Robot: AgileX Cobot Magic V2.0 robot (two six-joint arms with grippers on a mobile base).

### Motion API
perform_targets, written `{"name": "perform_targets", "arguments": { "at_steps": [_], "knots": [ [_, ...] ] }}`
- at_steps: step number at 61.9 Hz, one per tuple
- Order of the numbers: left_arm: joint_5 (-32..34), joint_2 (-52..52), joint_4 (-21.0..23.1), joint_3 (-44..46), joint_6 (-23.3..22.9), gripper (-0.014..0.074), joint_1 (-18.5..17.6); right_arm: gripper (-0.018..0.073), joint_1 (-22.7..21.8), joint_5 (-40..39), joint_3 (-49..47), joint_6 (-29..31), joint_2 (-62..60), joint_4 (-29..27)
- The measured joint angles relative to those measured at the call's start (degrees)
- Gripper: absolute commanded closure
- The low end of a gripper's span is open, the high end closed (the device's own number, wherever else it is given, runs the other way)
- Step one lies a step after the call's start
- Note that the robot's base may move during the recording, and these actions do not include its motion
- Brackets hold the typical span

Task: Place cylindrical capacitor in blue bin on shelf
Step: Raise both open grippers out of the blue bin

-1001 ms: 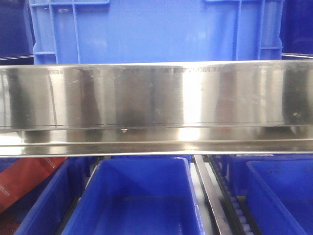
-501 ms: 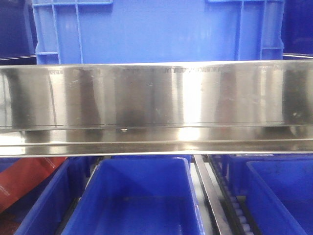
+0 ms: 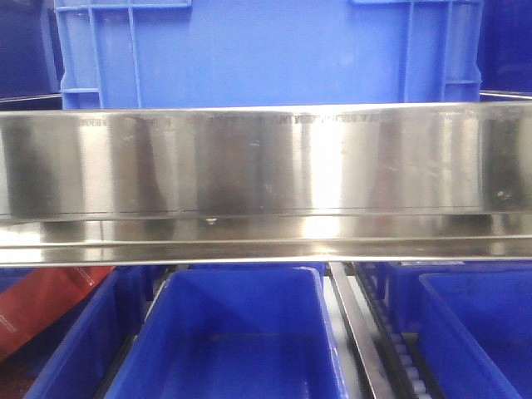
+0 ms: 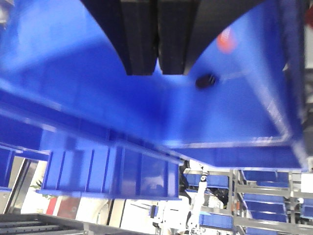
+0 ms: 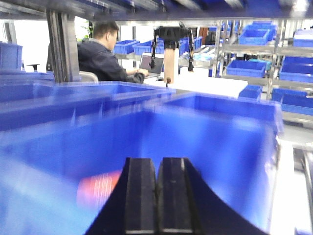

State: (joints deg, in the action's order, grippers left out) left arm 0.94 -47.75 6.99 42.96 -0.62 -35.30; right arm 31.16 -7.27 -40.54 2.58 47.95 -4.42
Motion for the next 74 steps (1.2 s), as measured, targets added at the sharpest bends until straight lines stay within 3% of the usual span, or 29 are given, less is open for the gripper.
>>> {"name": "perform_targets", "arguments": {
  "at_steps": [21,37,60,67,74],
  "knots": [
    [0.38,21.57,0.09,-18.04,0.00,0.0708,0.00,0.0727,0.00,1.63,16.62,0.00,-21.30,0.00],
    [0.13,29.59,0.09,-19.40,0.00,0.0708,0.00,0.0727,0.00,6.02,17.88,0.00,-30.09,0.00],
    [0.13,30.51,0.09,-19.40,0.00,0.0708,0.00,0.0727,0.00,6.40,17.88,0.00,-31.14,1.65],
    [0.04,30.51,0.09,-19.40,0.00,0.0708,0.00,0.0727,-3.10,8.82,19.16,0.00,-31.91,6.58],
    [0.04,30.51,0.09,-19.40,0.00,0.0708,0.00,0.0727,-8.95,8.90,23.81,0.00,-33.63,5.59]
  ]
}}
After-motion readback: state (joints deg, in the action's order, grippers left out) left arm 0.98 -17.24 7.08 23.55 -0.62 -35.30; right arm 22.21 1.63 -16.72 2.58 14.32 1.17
